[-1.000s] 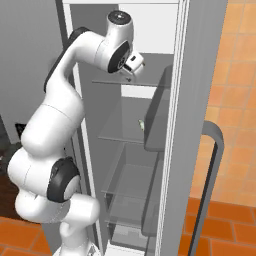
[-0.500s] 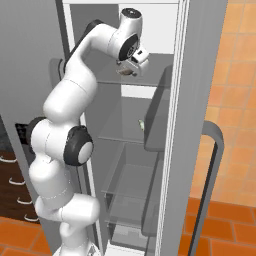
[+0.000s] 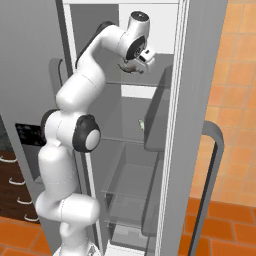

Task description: Place one tomato and one fish in each tupperware on the nearby counter, to pack two identical lunches.

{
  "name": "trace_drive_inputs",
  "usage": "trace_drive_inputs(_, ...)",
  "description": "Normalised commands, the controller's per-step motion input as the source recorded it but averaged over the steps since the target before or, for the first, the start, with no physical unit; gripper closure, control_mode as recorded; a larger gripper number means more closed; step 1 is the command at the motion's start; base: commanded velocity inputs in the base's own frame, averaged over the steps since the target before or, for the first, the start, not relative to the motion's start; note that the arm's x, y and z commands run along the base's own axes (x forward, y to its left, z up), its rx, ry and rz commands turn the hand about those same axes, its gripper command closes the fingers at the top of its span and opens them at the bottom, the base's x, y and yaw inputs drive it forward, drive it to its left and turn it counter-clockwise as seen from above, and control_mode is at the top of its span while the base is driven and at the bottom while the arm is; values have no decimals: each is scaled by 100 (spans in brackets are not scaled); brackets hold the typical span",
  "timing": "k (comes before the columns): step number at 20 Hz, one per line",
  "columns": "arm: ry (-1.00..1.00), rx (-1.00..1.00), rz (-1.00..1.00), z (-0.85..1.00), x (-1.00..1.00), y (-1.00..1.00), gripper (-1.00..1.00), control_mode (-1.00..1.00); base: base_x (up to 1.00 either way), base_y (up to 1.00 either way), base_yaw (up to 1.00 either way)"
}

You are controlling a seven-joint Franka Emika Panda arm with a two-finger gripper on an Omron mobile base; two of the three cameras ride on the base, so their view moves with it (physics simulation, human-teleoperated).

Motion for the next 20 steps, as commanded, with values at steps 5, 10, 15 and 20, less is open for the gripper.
trace_drive_inputs(5,-10,-6,0,-23,29,14,-100,-100,0,0,0)
trace_drive_inputs(10,1,-5,14,-100,-2,51,-100,-100,0,0,0)
trace_drive_inputs(15,5,-16,19,-100,-4,51,100,-100,0,0,0)
trace_drive_inputs(20,0,-15,12,-100,-23,18,100,-100,0,0,0)
